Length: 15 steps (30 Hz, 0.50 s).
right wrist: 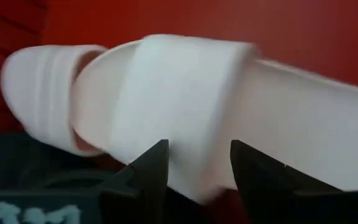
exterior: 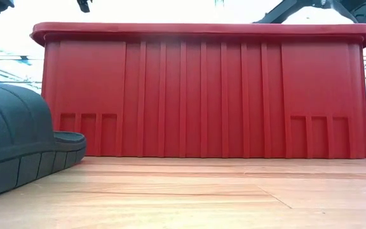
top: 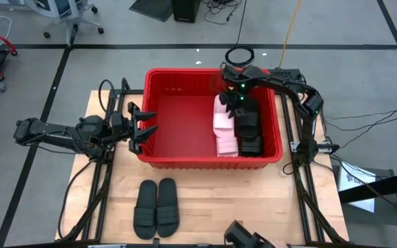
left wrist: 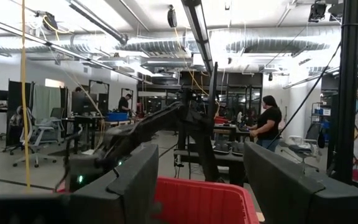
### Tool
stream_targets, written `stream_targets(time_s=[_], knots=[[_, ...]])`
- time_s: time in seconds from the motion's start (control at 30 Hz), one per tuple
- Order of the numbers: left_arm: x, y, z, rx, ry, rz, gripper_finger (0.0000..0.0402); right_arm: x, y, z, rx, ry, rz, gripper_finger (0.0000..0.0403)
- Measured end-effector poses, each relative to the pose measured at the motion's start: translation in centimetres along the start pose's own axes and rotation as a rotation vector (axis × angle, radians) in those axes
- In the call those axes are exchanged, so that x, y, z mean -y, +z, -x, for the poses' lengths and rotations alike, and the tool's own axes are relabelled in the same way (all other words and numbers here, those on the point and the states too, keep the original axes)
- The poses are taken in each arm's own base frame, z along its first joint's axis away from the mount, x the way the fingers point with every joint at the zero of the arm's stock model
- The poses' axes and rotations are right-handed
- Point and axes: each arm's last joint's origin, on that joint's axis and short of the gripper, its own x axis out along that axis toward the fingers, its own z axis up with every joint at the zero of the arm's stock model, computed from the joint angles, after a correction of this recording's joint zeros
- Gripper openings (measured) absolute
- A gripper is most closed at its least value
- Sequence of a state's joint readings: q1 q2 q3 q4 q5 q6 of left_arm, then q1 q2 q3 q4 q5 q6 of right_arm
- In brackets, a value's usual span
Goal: Pick and place slides into bin
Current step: Put the left white slide into the red bin, then put the left black slide into the red bin
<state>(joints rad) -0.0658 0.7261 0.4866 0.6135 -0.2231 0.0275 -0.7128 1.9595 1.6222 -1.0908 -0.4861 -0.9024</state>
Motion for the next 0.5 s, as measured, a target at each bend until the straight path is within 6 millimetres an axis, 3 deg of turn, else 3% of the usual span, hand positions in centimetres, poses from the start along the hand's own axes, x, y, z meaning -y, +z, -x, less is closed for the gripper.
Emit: stream_targets(time_s=[0.5], knots=[[0.0, -0.1, 0.0, -0.012, -0.007, -0.005, 0.0241, -2.9, 2.5, 8.1, 0.185, -0.456, 0.043, 0.016]])
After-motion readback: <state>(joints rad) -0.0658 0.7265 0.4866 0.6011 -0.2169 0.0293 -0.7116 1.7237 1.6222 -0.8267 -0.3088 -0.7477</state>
